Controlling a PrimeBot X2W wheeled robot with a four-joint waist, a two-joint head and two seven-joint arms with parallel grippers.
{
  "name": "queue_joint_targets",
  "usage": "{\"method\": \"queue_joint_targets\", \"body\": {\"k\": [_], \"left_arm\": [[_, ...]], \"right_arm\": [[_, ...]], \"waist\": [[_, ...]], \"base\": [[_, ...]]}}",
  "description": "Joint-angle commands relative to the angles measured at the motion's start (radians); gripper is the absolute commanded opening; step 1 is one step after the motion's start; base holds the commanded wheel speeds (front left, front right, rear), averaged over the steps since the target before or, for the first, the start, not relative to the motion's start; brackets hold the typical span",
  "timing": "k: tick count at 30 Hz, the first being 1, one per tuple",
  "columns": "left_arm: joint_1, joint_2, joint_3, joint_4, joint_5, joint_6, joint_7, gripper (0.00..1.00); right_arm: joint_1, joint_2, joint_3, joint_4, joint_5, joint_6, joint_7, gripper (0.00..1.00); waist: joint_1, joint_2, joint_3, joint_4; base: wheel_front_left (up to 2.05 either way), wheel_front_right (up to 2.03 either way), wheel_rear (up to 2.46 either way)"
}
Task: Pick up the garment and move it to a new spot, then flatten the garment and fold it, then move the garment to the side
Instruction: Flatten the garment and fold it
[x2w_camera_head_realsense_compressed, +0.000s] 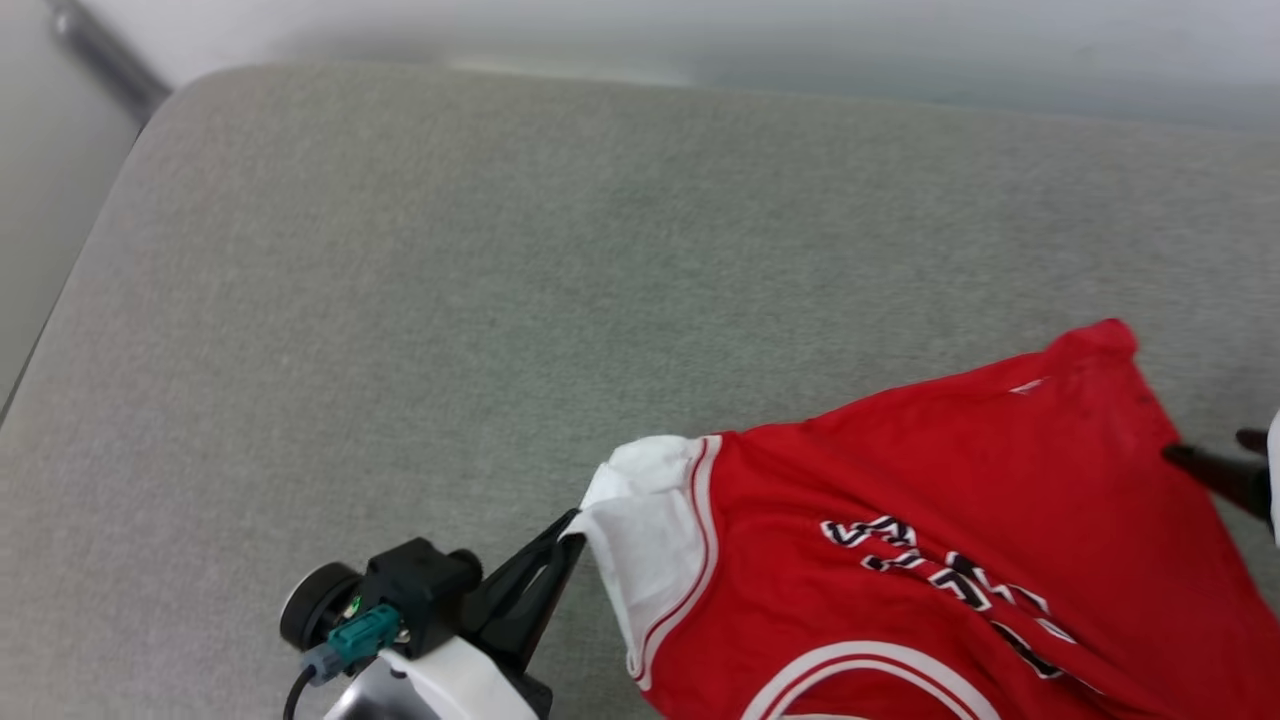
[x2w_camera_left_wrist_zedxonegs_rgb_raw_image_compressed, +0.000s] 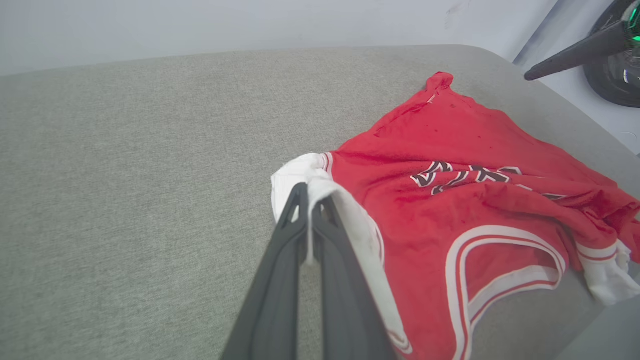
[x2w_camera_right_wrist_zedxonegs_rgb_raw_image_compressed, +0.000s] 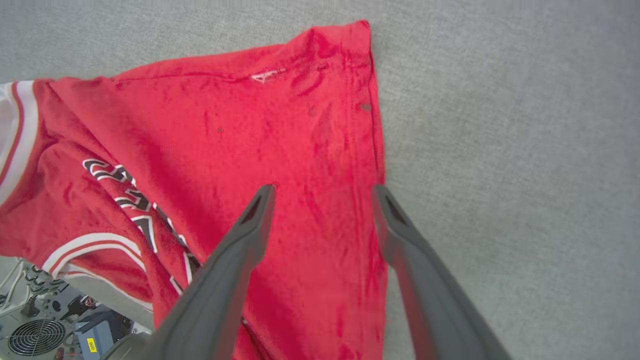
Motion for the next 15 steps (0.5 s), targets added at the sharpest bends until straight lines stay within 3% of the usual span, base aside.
{"method": "queue_joint_targets", "body": {"k": [1,15], "left_arm": [[-0.019,-0.009,-0.003,-0.007,0.008,-0.003,-0.002,0.00],[-0.101,-0.072,-0.048,-0.007,0.041,-0.034,-0.026,0.00]], "right_arm": [[-0.031,-0.001,0.004,0.017,-0.012,0.000,0.005,1.00],[-0.237,-0.038,0.002,0.287,-0.167,0.000,0.008,1.00]], "waist": [[-0.0001,0.0000,0.050,0.050],[-0.0001,0.0000,0.195,0.191]], "base": [[0.00,0.00,0.00],[0.00,0.00,0.00]]}}
